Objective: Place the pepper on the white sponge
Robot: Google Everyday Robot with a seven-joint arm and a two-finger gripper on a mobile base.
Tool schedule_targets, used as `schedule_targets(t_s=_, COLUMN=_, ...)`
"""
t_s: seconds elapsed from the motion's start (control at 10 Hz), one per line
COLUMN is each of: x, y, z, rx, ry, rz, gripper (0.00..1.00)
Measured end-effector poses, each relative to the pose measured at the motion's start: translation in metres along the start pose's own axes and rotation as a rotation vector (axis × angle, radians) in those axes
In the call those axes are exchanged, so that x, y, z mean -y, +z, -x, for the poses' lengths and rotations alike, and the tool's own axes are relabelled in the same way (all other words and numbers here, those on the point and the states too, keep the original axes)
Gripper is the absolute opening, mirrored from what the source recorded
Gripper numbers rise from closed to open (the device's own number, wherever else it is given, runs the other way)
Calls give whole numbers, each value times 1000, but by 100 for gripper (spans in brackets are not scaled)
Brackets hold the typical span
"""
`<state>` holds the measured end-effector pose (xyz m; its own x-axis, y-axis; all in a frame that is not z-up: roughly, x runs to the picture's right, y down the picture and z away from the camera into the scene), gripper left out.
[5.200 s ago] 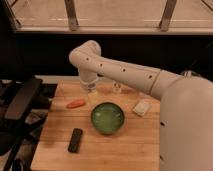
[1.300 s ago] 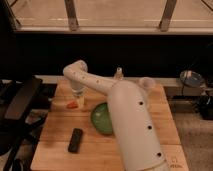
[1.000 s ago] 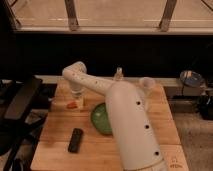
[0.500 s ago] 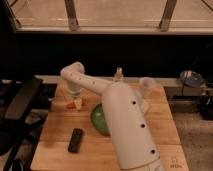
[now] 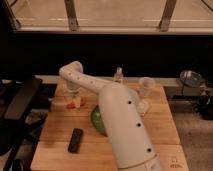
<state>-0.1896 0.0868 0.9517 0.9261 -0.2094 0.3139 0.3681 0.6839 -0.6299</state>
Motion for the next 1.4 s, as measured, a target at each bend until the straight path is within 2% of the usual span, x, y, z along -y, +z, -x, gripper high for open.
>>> schedule_targets(t_s=0.1, x=0, y=0, z=0, rx=1, ry=0, rz=-1, gripper=58)
schedule_targets(t_s=0.2, x=1, y=0, z=0, rx=1, ry=0, rz=-2, gripper=52)
schedule_targets(t_s=0.3, x=1, y=0, z=0, rx=2, ry=0, rz=-3, gripper=43)
schedule_targets(t_s=0.4, x=2, y=0, z=1, rx=4, ry=1, rz=-9, gripper=25)
schedule_targets(t_s=0.6, x=1, y=0, z=1, rx=2, ry=-1, rz=-4, gripper=3)
schedule_targets(t_s=0.8, x=-3, y=-3, z=9, rx=-6, ry=-33, rz=-9, gripper=0)
schedule_targets(t_s=1.0, x=5, y=-29, z=40, rx=9, ry=-97, rz=-88, gripper=0)
schedule_targets(t_s=1.4, x=13, y=-61, z=59, rx=18, ry=-152, rz=-196, gripper=0)
